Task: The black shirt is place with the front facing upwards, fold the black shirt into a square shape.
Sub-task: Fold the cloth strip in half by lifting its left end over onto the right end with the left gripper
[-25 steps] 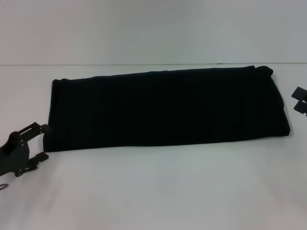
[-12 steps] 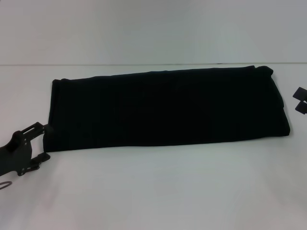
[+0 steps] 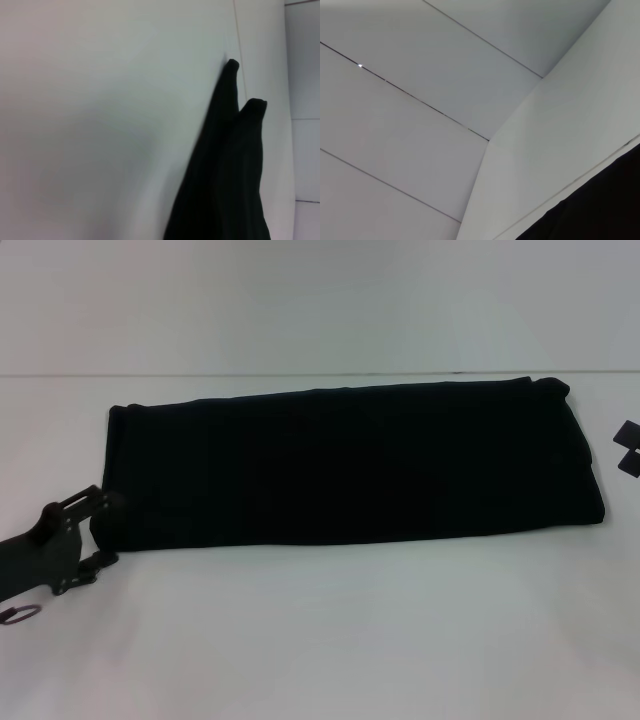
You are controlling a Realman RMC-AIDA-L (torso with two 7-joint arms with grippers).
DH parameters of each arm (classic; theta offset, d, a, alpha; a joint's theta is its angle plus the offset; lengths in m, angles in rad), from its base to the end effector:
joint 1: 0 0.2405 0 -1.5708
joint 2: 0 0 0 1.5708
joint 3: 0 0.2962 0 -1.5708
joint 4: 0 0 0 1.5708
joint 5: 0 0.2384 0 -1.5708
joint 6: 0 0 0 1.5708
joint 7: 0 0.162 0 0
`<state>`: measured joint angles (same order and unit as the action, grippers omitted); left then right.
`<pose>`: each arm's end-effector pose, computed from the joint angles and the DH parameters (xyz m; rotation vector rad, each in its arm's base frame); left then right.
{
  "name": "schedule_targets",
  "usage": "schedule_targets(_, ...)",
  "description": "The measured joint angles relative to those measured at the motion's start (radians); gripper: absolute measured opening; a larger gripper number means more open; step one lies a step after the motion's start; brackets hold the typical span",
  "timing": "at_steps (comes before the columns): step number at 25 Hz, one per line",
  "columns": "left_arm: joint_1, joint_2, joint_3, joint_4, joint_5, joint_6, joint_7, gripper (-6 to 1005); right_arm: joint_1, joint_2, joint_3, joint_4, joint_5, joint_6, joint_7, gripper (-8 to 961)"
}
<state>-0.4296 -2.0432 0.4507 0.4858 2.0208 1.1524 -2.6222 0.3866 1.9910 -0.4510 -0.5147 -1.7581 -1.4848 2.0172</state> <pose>-0.4242 0.3671 -0.0139 -1.2420 -2.3179 -1.0119 0.3860 0.3574 0.0415 -1.8805 1.6385 1.2347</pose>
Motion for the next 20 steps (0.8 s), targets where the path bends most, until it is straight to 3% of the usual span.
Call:
schedule_targets(10,-0.095,-0.002,0.002,-0.004,-0.016,-0.034,0.08,899,0.002,0.0,0.0,0.001,0.0,0.0,-0.001,805)
schedule_targets(20,-0.035,0.006,0.009,-0.026,-0.074,0.021,0.128,899,-0.001,-0.003,0.006,0.012,0.0,-0.001,-0.001,805)
